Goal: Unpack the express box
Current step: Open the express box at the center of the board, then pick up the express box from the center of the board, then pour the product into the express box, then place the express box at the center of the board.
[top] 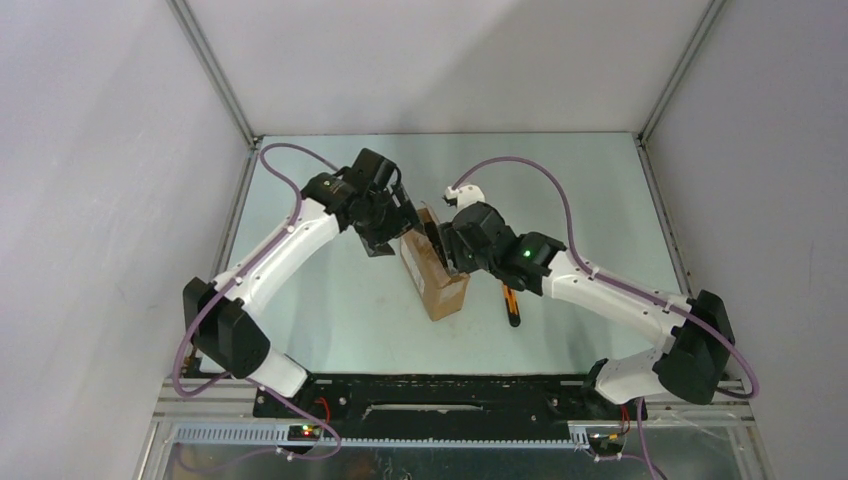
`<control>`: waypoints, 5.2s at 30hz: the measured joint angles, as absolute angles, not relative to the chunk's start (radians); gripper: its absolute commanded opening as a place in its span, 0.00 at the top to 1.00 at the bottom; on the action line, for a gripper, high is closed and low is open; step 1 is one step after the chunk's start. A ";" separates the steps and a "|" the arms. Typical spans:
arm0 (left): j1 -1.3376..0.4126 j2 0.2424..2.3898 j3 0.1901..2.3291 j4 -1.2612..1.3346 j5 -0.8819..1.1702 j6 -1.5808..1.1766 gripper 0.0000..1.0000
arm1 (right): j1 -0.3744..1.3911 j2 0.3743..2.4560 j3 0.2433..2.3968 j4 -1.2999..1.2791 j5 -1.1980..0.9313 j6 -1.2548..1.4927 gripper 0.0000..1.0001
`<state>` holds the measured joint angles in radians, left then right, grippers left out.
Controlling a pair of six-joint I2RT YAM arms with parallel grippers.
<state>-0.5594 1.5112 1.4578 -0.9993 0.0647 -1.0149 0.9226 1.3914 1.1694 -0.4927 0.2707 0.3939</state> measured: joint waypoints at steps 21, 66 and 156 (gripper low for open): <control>-0.550 1.569 1.501 -0.996 0.091 -0.981 0.43 | 0.940 1.356 1.163 -0.471 0.345 0.479 1.00; -0.493 1.504 1.489 -1.040 0.074 -0.942 1.00 | 1.121 1.454 1.111 -0.169 0.244 0.270 0.36; -0.132 1.144 1.140 -0.947 -0.310 -0.883 0.00 | 0.706 1.766 0.747 0.850 -0.439 1.441 0.03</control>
